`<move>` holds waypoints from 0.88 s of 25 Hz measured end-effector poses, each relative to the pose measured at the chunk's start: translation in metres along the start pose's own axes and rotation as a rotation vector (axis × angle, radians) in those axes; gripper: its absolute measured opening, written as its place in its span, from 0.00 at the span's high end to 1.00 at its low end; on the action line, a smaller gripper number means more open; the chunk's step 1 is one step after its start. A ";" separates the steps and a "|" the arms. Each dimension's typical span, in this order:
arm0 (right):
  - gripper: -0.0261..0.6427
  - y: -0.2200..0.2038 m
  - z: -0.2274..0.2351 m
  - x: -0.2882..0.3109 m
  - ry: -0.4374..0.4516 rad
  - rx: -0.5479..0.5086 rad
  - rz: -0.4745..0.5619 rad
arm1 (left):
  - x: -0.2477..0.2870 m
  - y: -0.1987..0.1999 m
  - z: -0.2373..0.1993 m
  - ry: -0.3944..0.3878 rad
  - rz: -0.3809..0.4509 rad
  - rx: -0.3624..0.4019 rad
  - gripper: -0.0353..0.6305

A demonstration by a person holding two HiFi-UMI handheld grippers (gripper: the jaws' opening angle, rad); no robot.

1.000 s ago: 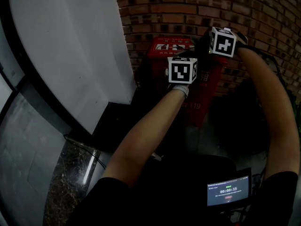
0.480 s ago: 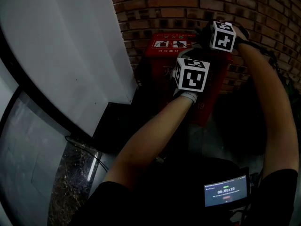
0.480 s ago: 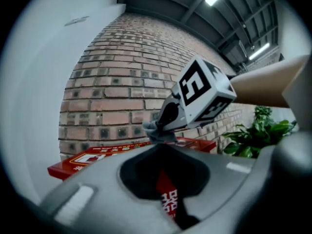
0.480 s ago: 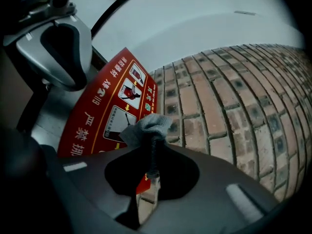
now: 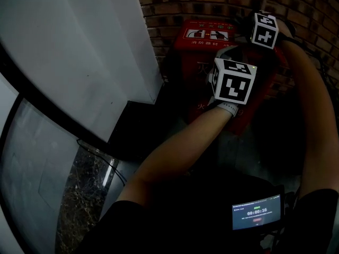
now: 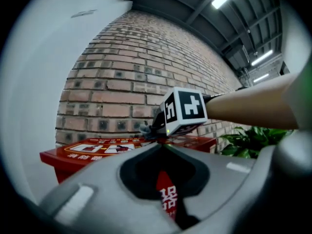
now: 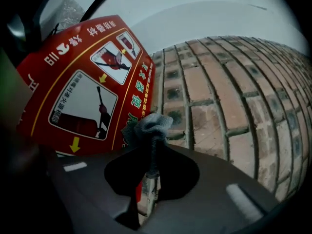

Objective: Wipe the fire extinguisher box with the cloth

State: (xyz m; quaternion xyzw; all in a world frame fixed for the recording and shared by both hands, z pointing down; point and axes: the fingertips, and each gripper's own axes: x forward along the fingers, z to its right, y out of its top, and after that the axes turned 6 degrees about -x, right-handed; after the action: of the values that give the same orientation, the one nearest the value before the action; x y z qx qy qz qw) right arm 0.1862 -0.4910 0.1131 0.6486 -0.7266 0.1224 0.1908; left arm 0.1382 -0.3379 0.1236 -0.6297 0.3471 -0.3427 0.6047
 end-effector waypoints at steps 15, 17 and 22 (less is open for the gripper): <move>0.91 0.019 -0.032 -0.029 0.107 0.004 0.094 | 0.000 -0.002 -0.003 0.006 0.008 -0.018 0.94; 0.91 0.028 -0.039 -0.042 0.117 0.001 0.121 | -0.002 -0.002 -0.004 0.004 0.014 -0.046 0.94; 0.91 0.041 -0.055 -0.075 0.140 -0.012 0.168 | -0.008 -0.001 0.002 -0.029 0.007 -0.147 0.94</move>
State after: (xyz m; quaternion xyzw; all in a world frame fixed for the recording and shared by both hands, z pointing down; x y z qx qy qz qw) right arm 0.1587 -0.3950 0.1322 0.5742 -0.7639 0.1786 0.2342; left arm 0.1358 -0.3301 0.1240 -0.6760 0.3648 -0.3052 0.5629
